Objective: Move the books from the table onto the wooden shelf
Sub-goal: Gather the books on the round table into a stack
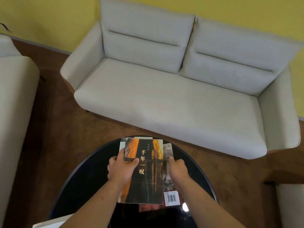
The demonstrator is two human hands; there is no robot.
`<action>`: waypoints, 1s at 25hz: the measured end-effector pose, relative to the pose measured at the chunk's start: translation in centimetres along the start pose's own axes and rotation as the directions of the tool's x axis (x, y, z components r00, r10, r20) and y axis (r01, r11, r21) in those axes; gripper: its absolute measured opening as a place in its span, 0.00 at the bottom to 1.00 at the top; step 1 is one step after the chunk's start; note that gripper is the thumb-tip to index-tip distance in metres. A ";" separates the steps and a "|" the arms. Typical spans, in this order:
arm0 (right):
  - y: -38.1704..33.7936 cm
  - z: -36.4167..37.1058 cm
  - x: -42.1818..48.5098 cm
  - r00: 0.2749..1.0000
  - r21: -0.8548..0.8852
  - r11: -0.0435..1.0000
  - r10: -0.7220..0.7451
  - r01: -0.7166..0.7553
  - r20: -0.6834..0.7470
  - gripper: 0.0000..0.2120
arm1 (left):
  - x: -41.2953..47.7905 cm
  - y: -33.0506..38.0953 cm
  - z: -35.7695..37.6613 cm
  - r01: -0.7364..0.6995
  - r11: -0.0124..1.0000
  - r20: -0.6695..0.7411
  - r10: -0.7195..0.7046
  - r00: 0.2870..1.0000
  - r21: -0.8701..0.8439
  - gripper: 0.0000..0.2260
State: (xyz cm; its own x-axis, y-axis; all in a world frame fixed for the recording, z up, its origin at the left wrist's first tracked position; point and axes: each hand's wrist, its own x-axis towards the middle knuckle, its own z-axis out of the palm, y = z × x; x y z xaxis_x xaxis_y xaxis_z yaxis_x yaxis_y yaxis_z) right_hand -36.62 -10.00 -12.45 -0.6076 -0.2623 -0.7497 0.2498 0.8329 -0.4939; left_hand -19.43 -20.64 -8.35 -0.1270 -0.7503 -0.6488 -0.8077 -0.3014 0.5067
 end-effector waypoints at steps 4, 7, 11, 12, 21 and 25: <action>-0.2 1.4 -1.2 0.998 -0.069 0.997 -0.018 0.022 0.056 0.46 | 1.2 -0.1 -0.1 0.151 0.973 0.051 -0.144 0.988 -0.176 0.45; 0.6 0.9 -1.6 0.994 -0.075 0.997 0.010 -0.002 0.106 0.47 | 2.0 -1.1 1.5 0.256 0.935 0.140 -0.227 0.964 -0.246 0.41; 0.8 -0.7 -2.4 0.967 0.120 0.992 0.005 -0.037 0.254 0.28 | 0.0 -0.6 3.0 0.287 0.912 0.238 -0.221 0.946 -0.293 0.38; 0.6 -0.8 -2.7 0.963 0.126 0.992 -0.011 -0.024 0.269 0.27 | -0.6 -0.3 3.2 0.296 0.916 0.247 -0.231 0.941 -0.271 0.35; 0.8 -2.0 -4.1 0.929 0.228 0.969 0.008 -0.100 0.371 0.17 | -1.8 0.5 3.0 0.292 0.878 0.329 -0.167 0.929 -0.379 0.26; 1.3 -1.8 -3.3 0.948 0.262 0.959 0.018 -0.106 0.317 0.23 | -2.0 0.4 2.9 0.395 0.790 0.382 -0.222 0.897 -0.468 0.34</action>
State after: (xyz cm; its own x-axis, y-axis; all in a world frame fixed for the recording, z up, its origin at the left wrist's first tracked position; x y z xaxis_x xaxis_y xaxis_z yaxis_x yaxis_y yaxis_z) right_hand -35.59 -7.16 -9.83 -0.3330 -0.3879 -0.8594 0.5012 0.6993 -0.5098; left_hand -21.22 -17.54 -8.49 -0.1545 -0.3812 -0.9115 -0.4190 -0.8102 0.4099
